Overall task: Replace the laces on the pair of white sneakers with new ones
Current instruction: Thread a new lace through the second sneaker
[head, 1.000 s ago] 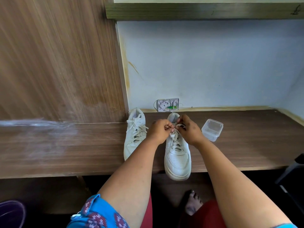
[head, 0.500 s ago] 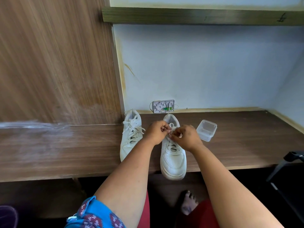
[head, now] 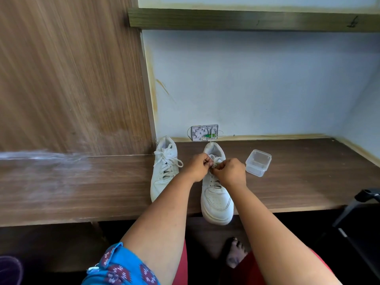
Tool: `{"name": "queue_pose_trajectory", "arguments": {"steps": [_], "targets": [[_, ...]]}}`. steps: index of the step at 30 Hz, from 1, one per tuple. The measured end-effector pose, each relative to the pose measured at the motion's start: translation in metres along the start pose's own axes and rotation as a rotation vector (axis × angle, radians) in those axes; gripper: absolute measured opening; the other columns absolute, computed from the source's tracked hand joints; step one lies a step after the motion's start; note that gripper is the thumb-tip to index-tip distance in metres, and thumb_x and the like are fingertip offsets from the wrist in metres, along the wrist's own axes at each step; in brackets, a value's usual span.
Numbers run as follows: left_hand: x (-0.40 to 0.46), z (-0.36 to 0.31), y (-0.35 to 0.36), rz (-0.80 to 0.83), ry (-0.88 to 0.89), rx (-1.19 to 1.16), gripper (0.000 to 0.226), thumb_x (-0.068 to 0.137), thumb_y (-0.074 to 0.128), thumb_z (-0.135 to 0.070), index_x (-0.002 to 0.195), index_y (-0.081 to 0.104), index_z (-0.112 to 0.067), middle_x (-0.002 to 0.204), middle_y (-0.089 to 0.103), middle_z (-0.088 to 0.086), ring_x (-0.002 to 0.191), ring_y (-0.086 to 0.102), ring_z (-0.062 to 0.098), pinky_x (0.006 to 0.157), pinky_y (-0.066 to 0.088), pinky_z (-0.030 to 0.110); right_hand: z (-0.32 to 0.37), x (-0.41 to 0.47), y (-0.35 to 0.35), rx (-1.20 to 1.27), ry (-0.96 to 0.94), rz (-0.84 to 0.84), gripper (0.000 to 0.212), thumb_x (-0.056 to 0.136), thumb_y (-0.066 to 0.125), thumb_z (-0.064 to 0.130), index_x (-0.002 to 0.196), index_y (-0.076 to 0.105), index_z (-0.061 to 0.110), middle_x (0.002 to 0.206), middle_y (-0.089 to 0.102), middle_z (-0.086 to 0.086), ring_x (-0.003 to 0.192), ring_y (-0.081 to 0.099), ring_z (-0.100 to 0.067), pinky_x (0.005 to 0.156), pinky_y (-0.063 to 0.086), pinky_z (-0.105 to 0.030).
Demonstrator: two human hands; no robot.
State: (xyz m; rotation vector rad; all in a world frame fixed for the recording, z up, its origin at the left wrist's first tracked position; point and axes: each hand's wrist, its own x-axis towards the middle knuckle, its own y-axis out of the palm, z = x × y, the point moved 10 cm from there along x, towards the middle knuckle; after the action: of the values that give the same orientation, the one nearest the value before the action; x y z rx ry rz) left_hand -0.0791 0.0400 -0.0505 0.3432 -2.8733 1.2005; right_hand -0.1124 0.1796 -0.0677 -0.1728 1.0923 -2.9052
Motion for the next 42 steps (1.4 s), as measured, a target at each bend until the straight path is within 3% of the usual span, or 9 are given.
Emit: {"name": "queue_pose_trajectory", "arguments": {"steps": [6,13,18,23,25,27,29,34,42], "targets": [[0.001,0.003,0.000,-0.014,-0.007,-0.047,0.009,0.093,0.060,-0.018,0.097,0.066,-0.012,0.095,0.066,0.003,0.088,0.060,0.019,0.083,0.049,0.033,-0.001,-0.009,0.001,0.057,0.058,0.046,0.030,0.070,0.072,0.043,0.063,0.062,0.016,0.066,0.065,-0.002,0.078,0.063,-0.024,0.063,0.053,-0.034],[-0.001,-0.002,-0.005,-0.044,0.032,-0.094,0.002,0.090,0.064,-0.013,0.092,0.064,-0.014,0.086,0.061,0.003,0.079,0.054,0.016,0.079,0.049,0.033,0.018,-0.016,-0.028,0.086,-0.004,0.169,0.027,0.069,0.075,0.027,0.061,0.064,0.003,0.053,0.048,0.000,0.051,0.042,-0.012,0.051,0.033,-0.026],[-0.003,-0.003,-0.005,-0.035,0.026,-0.085,0.009,0.091,0.063,-0.013,0.086,0.059,-0.020,0.085,0.062,0.001,0.079,0.055,0.016,0.077,0.048,0.032,0.028,-0.030,-0.026,-0.016,-0.089,0.380,0.029,0.064,0.078,0.018,0.071,0.066,-0.007,0.060,0.047,-0.003,0.058,0.040,-0.014,0.053,0.032,-0.026],[-0.004,-0.003,-0.006,-0.036,0.028,-0.071,0.014,0.089,0.065,-0.015,0.082,0.059,-0.025,0.083,0.064,-0.002,0.081,0.059,0.018,0.081,0.052,0.038,0.018,-0.034,-0.020,-0.121,-0.090,0.514,0.022,0.063,0.079,0.020,0.062,0.063,0.004,0.061,0.048,-0.003,0.062,0.043,-0.016,0.055,0.035,-0.026],[-0.004,-0.003,-0.007,-0.036,0.029,-0.070,0.013,0.089,0.065,-0.015,0.083,0.060,-0.026,0.084,0.063,-0.003,0.080,0.059,0.016,0.080,0.052,0.035,0.018,-0.027,-0.025,-0.069,-0.095,0.465,0.024,0.071,0.080,0.031,0.073,0.070,0.009,0.070,0.060,0.001,0.070,0.053,-0.014,0.059,0.039,-0.022],[-0.004,-0.004,-0.007,-0.023,0.038,-0.071,0.014,0.087,0.067,-0.012,0.085,0.061,-0.024,0.082,0.062,-0.004,0.076,0.056,0.011,0.076,0.051,0.030,0.019,-0.017,-0.038,-0.014,-0.108,0.293,0.030,0.082,0.071,0.044,0.093,0.070,0.017,0.086,0.063,0.004,0.084,0.058,-0.013,0.066,0.041,-0.023],[-0.004,-0.006,-0.009,-0.015,0.056,-0.084,0.016,0.085,0.068,-0.007,0.085,0.062,-0.021,0.077,0.059,-0.007,0.069,0.053,0.005,0.070,0.047,0.021,0.018,-0.010,-0.045,0.036,-0.099,0.141,0.029,0.089,0.063,0.043,0.104,0.067,0.018,0.092,0.063,0.004,0.090,0.059,-0.015,0.068,0.040,-0.024],[-0.005,-0.007,-0.012,-0.037,0.082,-0.082,0.025,0.082,0.069,-0.003,0.075,0.063,-0.026,0.079,0.068,-0.001,0.074,0.062,0.012,0.075,0.052,0.027,0.024,-0.001,-0.027,0.101,-0.162,0.071,0.020,0.086,0.069,0.032,0.094,0.071,0.014,0.074,0.062,0.007,0.066,0.054,-0.002,0.051,0.036,-0.005],[-0.003,-0.005,-0.011,-0.028,0.060,-0.102,0.013,0.083,0.070,-0.004,0.085,0.068,-0.016,0.074,0.064,-0.008,0.066,0.056,-0.001,0.073,0.048,0.017,0.029,0.014,-0.029,0.207,-0.190,-0.040,0.009,0.088,0.068,0.019,0.087,0.069,0.011,0.069,0.060,0.005,0.061,0.050,0.002,0.050,0.035,-0.002]]}}
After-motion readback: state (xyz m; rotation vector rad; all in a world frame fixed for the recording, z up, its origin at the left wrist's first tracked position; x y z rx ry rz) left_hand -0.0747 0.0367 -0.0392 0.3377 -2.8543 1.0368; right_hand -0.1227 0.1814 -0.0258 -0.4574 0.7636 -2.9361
